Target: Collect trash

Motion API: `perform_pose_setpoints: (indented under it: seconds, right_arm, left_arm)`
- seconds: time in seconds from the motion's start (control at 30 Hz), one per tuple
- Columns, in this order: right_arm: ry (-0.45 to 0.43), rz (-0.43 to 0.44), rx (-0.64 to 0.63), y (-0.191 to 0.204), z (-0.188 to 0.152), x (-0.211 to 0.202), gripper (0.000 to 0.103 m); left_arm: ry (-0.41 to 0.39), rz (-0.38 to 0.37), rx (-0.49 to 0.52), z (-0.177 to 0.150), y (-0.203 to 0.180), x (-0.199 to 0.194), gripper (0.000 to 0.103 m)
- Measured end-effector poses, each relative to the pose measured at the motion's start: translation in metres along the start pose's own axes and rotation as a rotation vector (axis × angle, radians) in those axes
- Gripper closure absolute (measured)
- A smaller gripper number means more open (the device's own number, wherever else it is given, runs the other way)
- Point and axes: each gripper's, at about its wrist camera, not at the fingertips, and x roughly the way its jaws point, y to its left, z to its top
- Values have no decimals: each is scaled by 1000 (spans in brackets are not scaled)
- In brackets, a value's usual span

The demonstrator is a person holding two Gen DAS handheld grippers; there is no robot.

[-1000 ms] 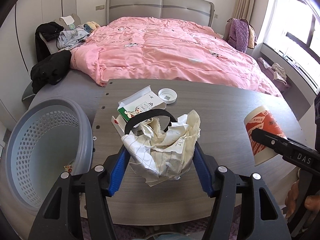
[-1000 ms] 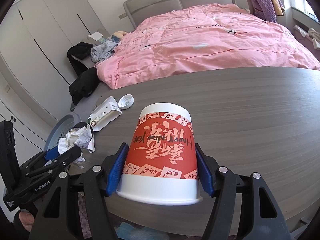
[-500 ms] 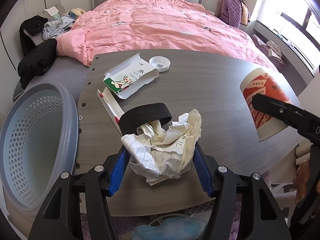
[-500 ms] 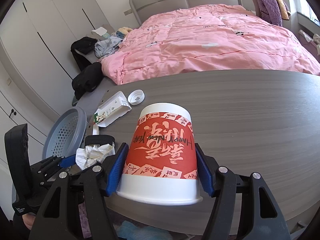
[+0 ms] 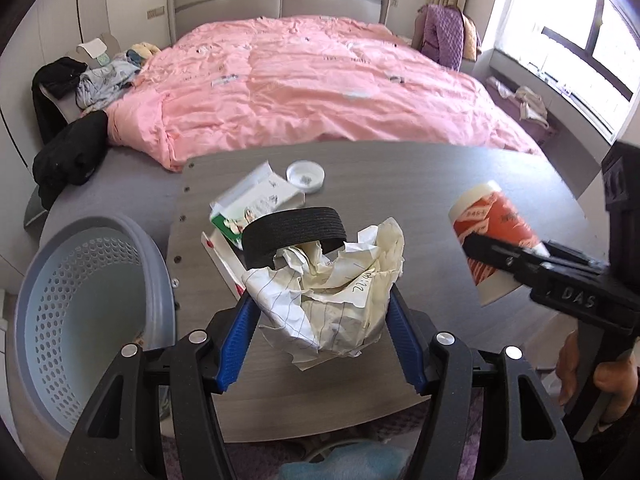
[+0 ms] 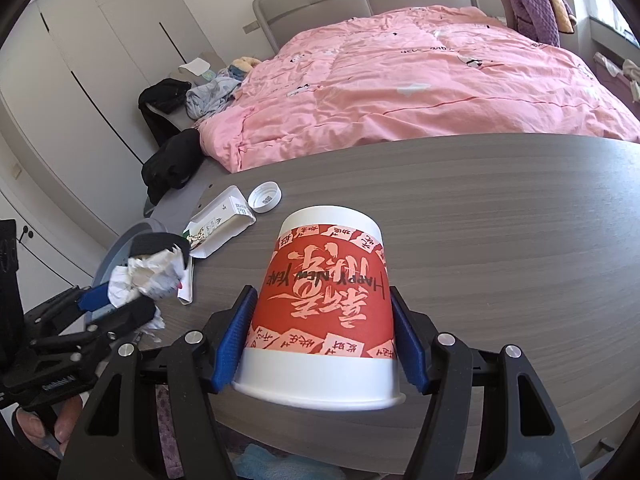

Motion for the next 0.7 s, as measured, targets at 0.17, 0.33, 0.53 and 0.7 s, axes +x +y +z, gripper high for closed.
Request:
perform_pose_setpoints:
  seconds: [0.17, 0.33, 0.53, 0.7]
  right_arm:
    - [-15, -3, 10, -5, 1, -5, 40]
    - [-9, 11, 8, -4, 0, -2, 40]
    - [-7, 24, -2, 0, -1, -2, 40]
    - [-4, 30, -7, 1, -1, 0, 40]
  left_arm:
    - [80, -13, 16, -19, -4, 19, 43]
    - [92, 3, 19, -23, 0, 21, 43]
    - [137, 29, 62, -35, 1, 25, 43]
    - [145, 61, 77, -38, 6, 22, 43]
